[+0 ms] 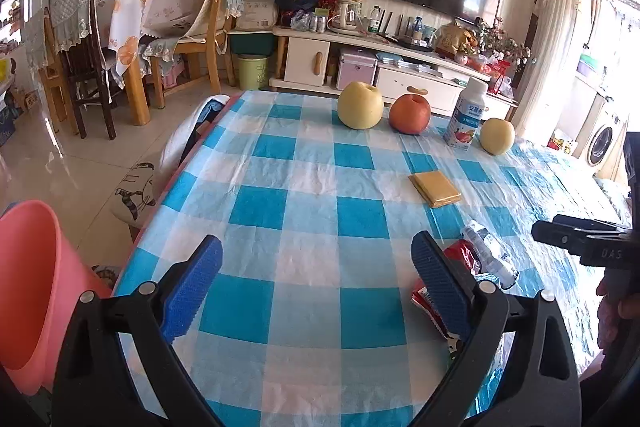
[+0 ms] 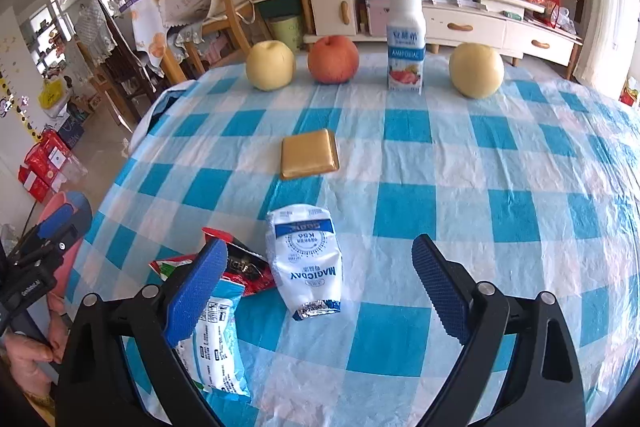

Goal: Collect trash
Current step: 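Grasp the white Magicday packet with the right gripper while the left gripper reaches the yellow square cake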

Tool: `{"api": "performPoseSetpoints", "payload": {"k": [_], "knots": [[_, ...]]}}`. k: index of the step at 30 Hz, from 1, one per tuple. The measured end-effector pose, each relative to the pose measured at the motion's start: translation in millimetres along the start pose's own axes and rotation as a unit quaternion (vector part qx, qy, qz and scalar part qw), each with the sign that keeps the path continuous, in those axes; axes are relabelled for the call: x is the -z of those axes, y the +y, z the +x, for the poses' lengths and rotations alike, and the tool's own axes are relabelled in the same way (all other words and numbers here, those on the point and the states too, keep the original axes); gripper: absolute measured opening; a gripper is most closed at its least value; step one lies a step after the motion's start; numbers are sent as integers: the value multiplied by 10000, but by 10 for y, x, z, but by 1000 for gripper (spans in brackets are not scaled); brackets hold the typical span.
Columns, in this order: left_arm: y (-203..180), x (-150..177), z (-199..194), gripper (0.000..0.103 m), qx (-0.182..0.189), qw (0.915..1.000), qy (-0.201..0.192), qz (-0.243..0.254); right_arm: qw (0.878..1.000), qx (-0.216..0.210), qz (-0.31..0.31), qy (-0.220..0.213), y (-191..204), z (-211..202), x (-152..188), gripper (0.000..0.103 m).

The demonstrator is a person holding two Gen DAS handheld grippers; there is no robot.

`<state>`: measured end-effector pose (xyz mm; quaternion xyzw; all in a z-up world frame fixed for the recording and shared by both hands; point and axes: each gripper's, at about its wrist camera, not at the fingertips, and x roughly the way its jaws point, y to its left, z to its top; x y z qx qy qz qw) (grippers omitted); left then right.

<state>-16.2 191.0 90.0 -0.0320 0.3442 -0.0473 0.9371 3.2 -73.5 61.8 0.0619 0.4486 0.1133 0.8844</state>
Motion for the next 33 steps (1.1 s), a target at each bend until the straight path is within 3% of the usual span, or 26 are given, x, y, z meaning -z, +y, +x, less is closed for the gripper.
{"api": "performPoseSetpoints", "payload": {"k": [10, 22, 26, 33], "knots": [[-60, -12, 131, 96, 35, 9999, 122, 50, 9984, -114, -282, 469, 97, 368, 104, 74], [-125, -25, 255, 96, 109, 9996, 221, 130, 9979, -183, -169, 591, -24, 516, 139, 72], [-171, -16, 274, 96, 132, 9994, 241, 213, 9977, -153, -300, 586, 4, 542, 156, 59], [-214, -16, 295, 96, 146, 9992, 258, 273, 9978, -152, -249, 599, -35, 507, 154, 58]]}}
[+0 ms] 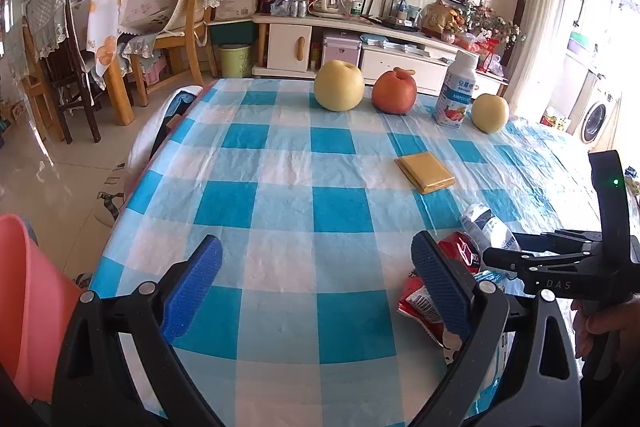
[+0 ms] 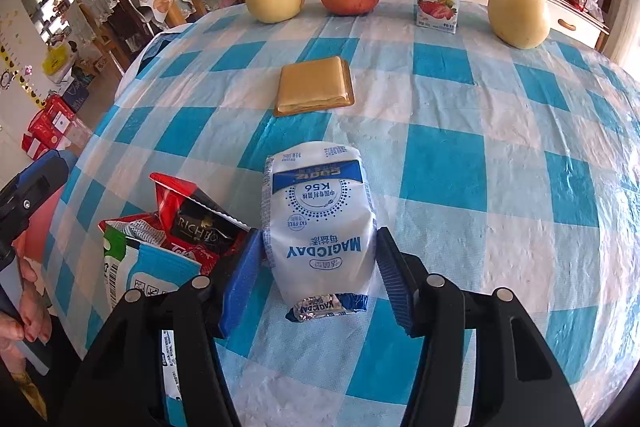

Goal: Collect trash
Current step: 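Grasp the white Magicday packet with the right gripper while the left gripper reaches the yellow square cake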

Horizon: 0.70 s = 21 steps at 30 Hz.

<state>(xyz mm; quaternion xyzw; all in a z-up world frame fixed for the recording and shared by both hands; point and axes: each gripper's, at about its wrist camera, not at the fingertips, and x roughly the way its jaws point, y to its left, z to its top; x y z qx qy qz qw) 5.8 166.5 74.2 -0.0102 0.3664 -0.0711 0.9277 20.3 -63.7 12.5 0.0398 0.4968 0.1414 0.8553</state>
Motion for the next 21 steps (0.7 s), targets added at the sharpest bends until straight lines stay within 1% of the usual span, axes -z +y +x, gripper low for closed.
{"api": "performPoseSetpoints", "payload": {"k": [3, 6, 9, 11, 13, 15, 17, 19, 21], "knots": [[-45, -13, 14, 96, 2, 9999, -16, 126, 9999, 71, 9, -95, -34, -95, -17, 58], [-104, -44, 24, 96, 67, 9994, -53, 322, 9997, 15, 141, -200, -97, -233, -54, 58], [-219, -116, 68, 96, 280, 9980, -103, 561, 9992, 124, 143, -364, -145, -396, -87, 58], [-358, -161, 156, 96, 381, 9954, -37, 877, 9986, 208, 175, -450, -198, -487, -103, 58], [-529, -205, 276, 96, 460, 9902, 51, 1314, 9982, 200, 295, -491, -283, -564, -111, 58], [-709, -257, 427, 96, 612, 9827, 172, 1738, 9976, 202, 404, -521, -362, -619, -108, 58], [-875, -308, 595, 96, 623, 9744, 273, 2141, 9973, 224, 453, -537, -414, -662, -95, 58], [-1015, -352, 764, 96, 649, 9655, 449, 2481, 9971, 168, 498, -543, -453, -701, -88, 58], [-1129, -419, 950, 96, 797, 9569, 709, 2702, 9970, 84, 530, -556, -477, -742, -70, 58]]}}
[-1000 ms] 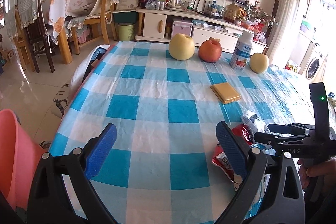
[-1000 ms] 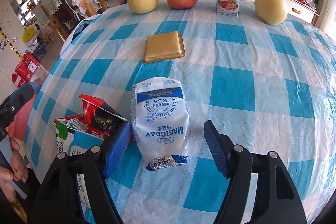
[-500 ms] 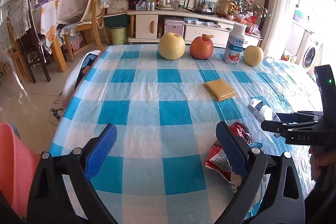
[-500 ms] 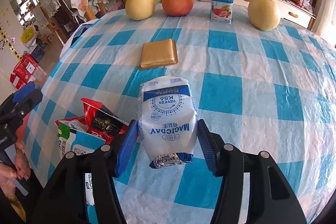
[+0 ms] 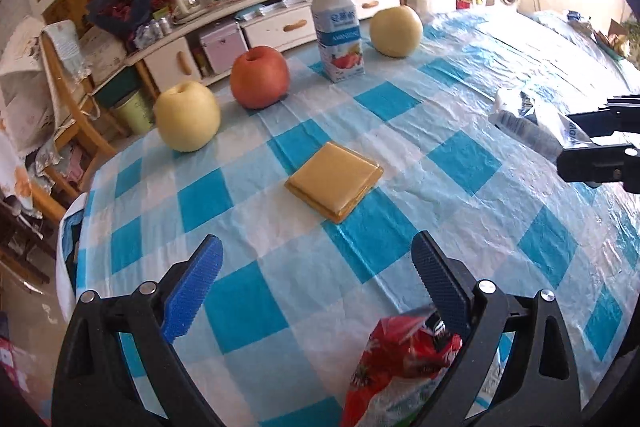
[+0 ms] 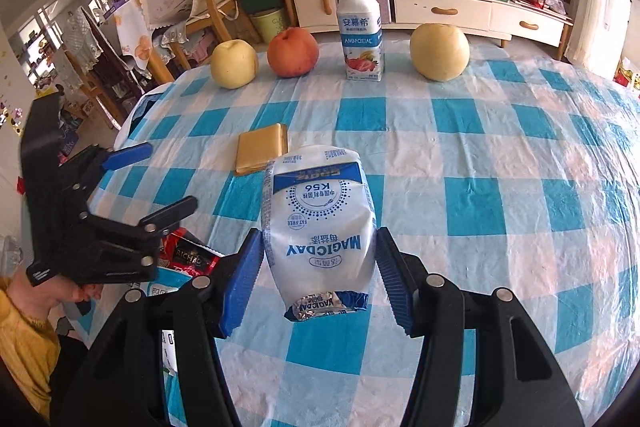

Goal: Collect trash
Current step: 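Grasp the white Magicday packet with the right gripper while the left gripper reaches the yellow square cake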

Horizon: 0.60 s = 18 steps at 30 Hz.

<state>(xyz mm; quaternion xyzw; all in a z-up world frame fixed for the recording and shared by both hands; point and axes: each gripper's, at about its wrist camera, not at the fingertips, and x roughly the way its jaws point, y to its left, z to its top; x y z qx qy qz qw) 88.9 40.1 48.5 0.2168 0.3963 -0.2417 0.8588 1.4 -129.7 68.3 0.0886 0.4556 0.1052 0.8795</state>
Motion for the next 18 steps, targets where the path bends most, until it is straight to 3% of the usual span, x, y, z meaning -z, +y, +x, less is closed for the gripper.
{"api": "performPoseSetpoints", "payload": {"k": [6, 18], "knots": [[6, -291, 438, 96, 306, 9973, 483, 469, 9998, -193, 33, 32, -17, -42, 14, 58], [233, -391, 869, 96, 744, 9947, 699, 116, 9985, -519, 99, 123, -56, -103, 87, 58]]}}
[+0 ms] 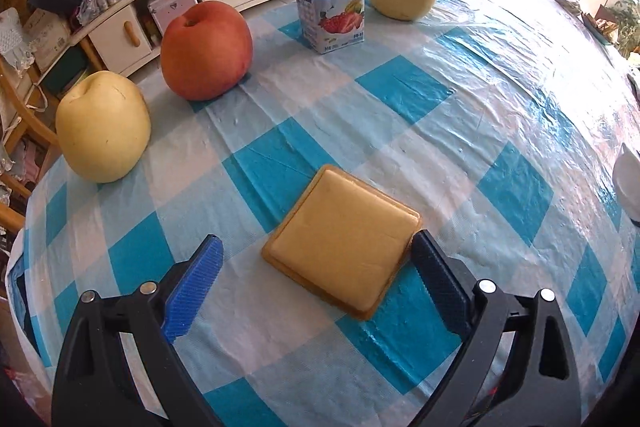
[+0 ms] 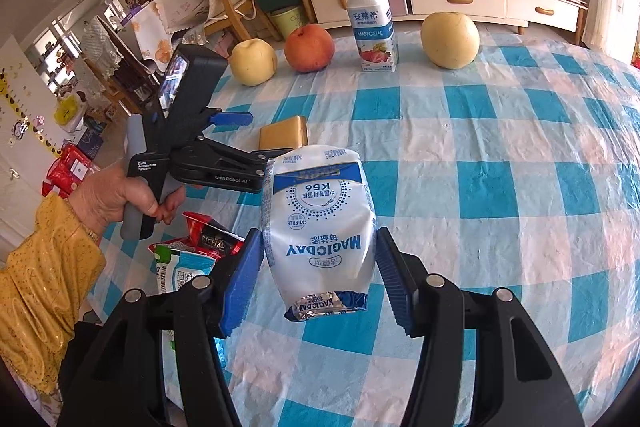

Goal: Collect trash
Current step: 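Grasp the white Magicday packet with the right gripper while the left gripper reaches the yellow square cake, then close the left gripper on the yellow square cake while the right gripper holds the packet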

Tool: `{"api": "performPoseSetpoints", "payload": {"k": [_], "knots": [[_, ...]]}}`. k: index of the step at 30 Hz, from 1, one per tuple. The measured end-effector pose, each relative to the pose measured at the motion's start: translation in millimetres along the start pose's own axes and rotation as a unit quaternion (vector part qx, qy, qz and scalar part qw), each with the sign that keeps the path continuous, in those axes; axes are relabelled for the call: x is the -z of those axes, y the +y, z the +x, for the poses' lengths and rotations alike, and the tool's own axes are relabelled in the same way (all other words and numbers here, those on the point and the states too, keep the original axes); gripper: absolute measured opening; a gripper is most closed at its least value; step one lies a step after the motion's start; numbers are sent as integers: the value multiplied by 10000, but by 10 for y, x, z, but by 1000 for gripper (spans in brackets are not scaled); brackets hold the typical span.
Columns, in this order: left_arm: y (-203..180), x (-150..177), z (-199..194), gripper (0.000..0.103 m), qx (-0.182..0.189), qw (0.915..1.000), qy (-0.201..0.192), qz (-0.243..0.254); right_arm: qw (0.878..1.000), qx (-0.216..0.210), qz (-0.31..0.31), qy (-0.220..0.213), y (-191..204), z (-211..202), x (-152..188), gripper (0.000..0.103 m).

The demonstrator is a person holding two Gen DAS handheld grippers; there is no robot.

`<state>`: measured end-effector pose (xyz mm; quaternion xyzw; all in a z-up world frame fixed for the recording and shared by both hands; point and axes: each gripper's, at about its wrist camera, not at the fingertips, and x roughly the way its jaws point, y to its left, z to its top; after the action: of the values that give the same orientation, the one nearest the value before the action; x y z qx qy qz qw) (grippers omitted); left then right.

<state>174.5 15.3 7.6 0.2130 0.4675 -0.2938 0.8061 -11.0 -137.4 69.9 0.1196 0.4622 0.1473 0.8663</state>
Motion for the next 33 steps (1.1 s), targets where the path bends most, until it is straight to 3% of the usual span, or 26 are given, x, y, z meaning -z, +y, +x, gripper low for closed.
{"api": "performPoseSetpoints", "payload": {"k": [7, 15, 20, 29, 33], "knots": [[43, -25, 25, 90, 209, 9996, -106, -186, 10000, -52, 27, -18, -19, -25, 3, 58], [-22, 3, -25, 71, 136, 9986, -375, -361, 10000, -48, 23, -20, -21, -35, 8, 58], [-167, 71, -61, 69, 250, 9988, -349, -237, 10000, -25, 43, -18, -34, -28, 10, 58], [-208, 39, -55, 72, 83, 9989, -358, -283, 10000, -3, 44, -8, -35, -18, 11, 58], [-259, 26, -66, 63, -15, 9987, -399, -318, 10000, 14, 88, -9, -54, -15, 6, 58]]}}
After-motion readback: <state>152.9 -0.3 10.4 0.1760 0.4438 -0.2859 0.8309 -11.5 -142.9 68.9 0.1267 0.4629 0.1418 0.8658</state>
